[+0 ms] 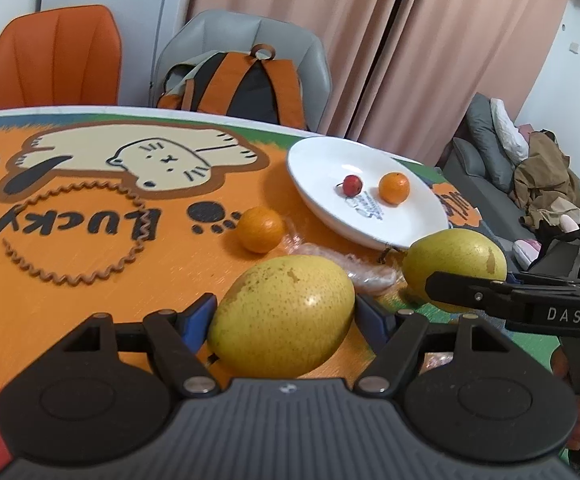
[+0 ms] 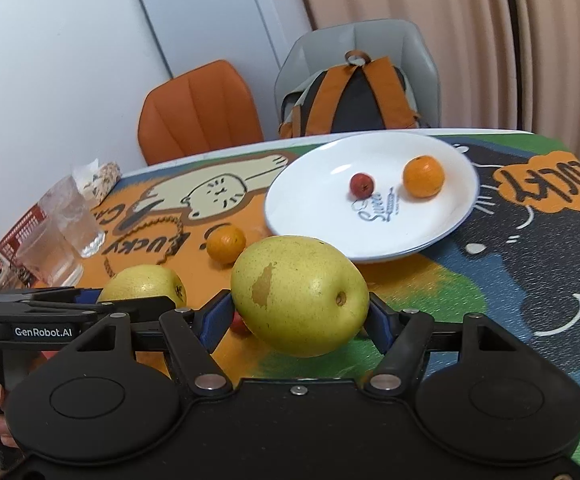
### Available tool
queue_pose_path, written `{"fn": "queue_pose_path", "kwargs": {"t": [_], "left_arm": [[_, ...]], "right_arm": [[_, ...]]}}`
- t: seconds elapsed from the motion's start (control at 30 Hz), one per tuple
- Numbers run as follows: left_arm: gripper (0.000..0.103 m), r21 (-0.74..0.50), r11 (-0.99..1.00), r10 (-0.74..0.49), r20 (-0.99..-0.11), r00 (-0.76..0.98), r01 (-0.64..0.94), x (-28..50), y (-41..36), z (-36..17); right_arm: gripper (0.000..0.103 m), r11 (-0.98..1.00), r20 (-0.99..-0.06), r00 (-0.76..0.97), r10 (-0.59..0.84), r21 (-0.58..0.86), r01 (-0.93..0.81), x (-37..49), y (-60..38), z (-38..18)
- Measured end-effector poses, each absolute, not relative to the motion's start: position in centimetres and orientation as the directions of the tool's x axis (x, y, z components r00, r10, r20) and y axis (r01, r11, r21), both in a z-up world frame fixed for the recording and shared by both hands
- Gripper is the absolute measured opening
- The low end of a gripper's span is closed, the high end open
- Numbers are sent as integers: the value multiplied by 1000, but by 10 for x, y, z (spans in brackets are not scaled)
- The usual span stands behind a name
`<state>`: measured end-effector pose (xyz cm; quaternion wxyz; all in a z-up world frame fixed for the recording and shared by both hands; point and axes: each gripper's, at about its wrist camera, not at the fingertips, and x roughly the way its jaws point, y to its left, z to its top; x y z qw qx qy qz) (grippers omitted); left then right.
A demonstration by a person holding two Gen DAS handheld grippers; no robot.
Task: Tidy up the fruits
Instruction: 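Grasp the large yellow pear with the left tool while the right tool grasps the green-yellow pear, then lift both pears and carry them over the white plate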
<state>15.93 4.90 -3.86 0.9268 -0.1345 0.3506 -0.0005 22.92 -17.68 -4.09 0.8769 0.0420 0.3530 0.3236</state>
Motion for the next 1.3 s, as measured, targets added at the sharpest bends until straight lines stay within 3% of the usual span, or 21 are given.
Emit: {"fn": "queue_pose_path", "kwargs": {"t": [0.37, 0.47, 1.0, 1.3], "left_arm": [[72, -233, 971, -111, -630, 768, -50, 182, 30, -28], [59, -236, 971, -119, -633, 765, -44, 190, 28, -27], [59, -233, 970, -108, -679, 727, -73, 210, 35, -48], [60, -301, 953, -184, -688, 702, -46, 212, 39, -59]], "right_arm": [[66, 815, -575, 589, 567, 287, -504, 240, -193, -34], [66, 819, -572, 596, 563, 287, -497, 243, -197, -33], [66, 820, -571, 596, 565, 305, -485, 258, -199, -39], [66, 811, -564, 592, 576, 306, -498, 267, -188, -35]]}}
